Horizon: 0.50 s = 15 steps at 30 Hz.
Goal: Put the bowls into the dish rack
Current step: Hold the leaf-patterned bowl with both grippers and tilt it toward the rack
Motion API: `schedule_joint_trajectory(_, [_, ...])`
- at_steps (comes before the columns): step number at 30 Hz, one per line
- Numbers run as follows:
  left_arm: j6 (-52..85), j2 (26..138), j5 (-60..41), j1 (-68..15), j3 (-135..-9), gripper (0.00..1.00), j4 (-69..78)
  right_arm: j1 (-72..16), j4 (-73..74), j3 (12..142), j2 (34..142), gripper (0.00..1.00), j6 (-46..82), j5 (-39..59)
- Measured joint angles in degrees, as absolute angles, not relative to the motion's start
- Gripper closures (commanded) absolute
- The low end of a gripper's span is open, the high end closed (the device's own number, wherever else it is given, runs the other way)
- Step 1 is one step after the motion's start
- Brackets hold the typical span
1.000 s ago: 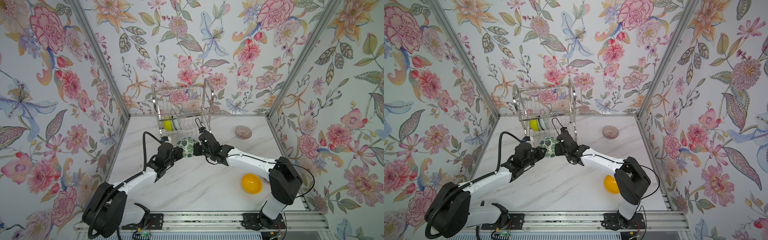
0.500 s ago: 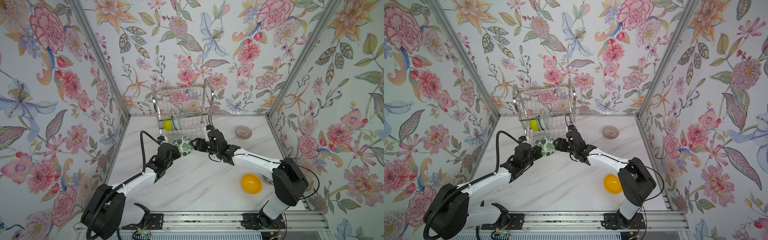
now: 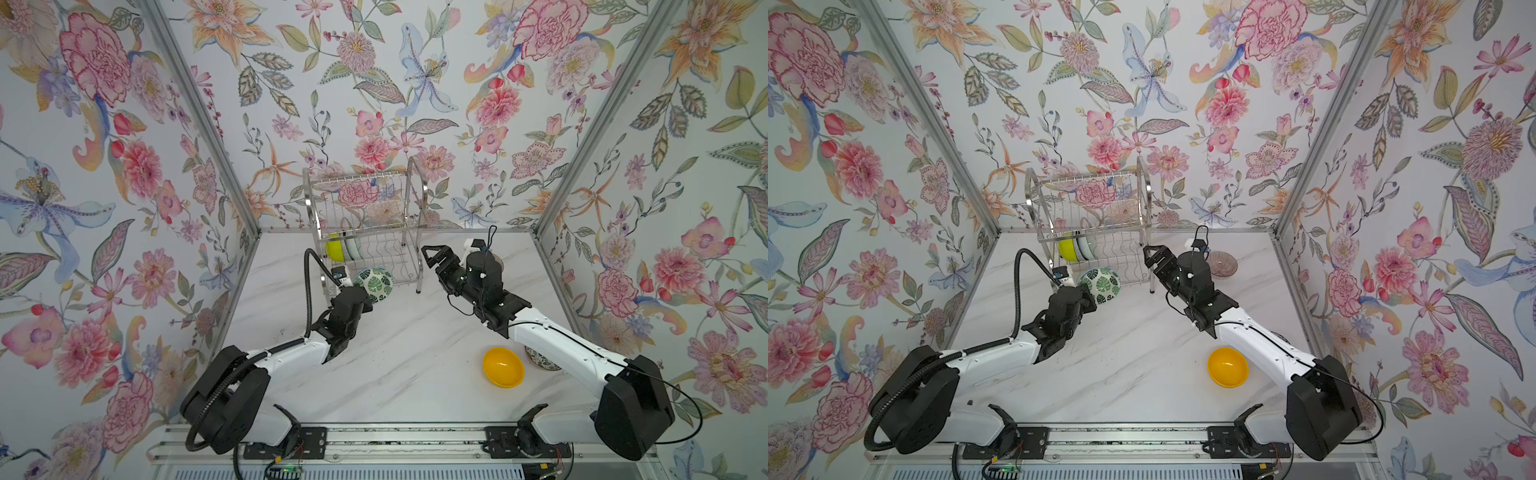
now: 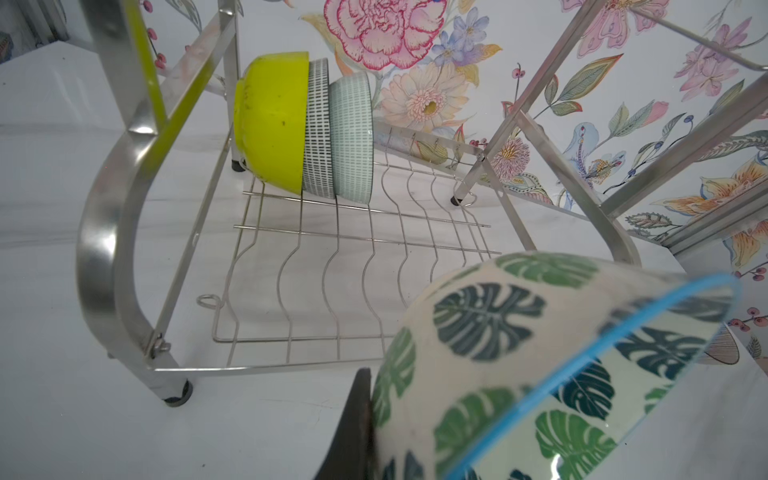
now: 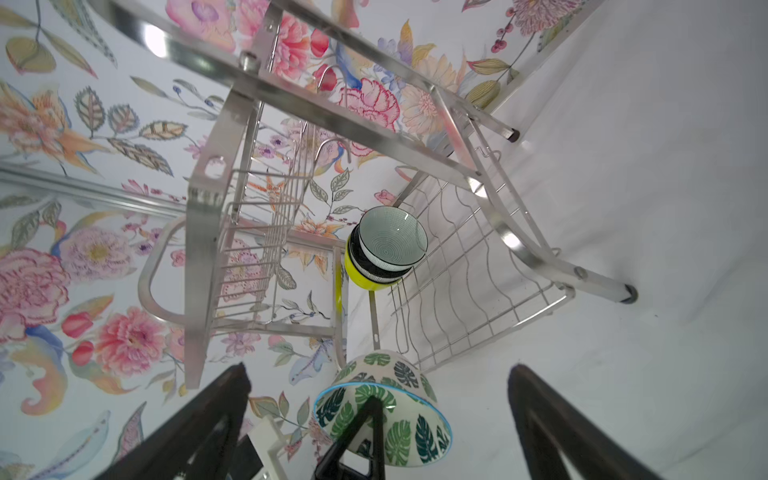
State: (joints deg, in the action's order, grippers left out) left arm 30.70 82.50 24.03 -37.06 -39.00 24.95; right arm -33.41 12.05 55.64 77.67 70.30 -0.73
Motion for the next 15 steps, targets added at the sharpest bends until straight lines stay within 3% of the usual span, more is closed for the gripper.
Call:
schedule_joint_trajectory(7, [23.8,87.7,30.6,-40.4,-41.7,1.0,32.0,-33.4,16.6,50.8,76.4,0.02,90.0,-1.4])
schedule_joint_trajectory(15, [18.2,94.5,32.2,-43.2,-43.2,1.0,40.3,-37.3,23.1,50.8,78.8,0.01,102.8,-2.7])
